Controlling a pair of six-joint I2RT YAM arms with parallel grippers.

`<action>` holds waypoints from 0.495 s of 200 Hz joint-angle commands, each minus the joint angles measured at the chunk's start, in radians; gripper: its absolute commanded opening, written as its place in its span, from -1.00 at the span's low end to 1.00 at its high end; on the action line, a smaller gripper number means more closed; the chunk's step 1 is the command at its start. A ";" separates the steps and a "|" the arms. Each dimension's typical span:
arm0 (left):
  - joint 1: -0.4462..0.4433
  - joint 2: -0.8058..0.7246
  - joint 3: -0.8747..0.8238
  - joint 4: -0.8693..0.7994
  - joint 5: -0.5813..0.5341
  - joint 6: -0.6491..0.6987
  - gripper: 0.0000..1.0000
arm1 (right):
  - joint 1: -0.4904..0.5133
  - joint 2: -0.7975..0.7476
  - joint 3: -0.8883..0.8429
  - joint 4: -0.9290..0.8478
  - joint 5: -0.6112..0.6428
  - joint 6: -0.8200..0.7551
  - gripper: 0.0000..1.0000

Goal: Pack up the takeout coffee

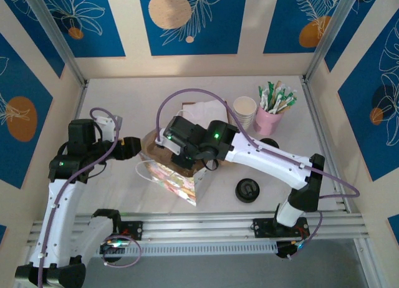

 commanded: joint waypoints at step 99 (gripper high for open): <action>-0.006 -0.052 -0.070 0.126 0.126 -0.041 0.42 | -0.010 0.134 0.107 -0.136 -0.046 -0.087 -0.49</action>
